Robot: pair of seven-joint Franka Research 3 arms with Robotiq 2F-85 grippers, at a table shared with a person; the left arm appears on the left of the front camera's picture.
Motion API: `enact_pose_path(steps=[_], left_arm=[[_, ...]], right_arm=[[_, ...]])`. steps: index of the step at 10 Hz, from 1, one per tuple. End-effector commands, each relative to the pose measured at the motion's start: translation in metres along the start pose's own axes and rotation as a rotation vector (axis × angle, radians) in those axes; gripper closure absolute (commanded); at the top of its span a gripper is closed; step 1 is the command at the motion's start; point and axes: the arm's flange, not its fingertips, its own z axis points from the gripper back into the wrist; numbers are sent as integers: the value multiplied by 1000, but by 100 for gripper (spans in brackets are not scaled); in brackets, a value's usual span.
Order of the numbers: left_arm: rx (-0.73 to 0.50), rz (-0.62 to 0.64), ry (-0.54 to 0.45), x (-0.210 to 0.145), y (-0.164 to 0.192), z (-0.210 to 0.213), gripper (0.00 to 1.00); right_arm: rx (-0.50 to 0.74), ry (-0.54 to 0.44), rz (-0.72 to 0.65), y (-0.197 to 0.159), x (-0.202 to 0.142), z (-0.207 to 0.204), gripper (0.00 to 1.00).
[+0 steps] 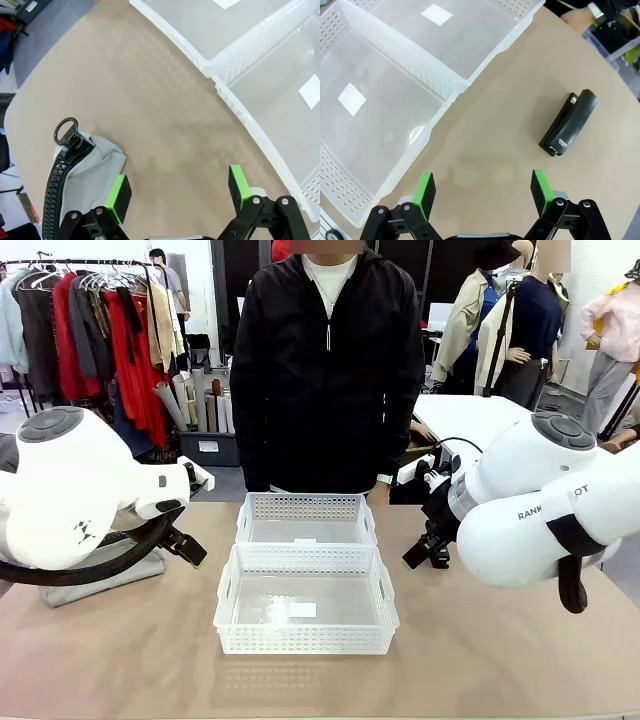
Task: Distribute items into two baskets.
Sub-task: Pick up the Pencil pouch that the person points to.
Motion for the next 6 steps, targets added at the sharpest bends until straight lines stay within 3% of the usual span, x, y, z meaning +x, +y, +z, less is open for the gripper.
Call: enact_pose_path(steps=[1,6], left_arm=[[0,0,0,0,0,0,0],[0,0,0,0,0,0,0]], right_arm=[[0,0,0,0,0,0,0],[0,0,0,0,0,0,0]])
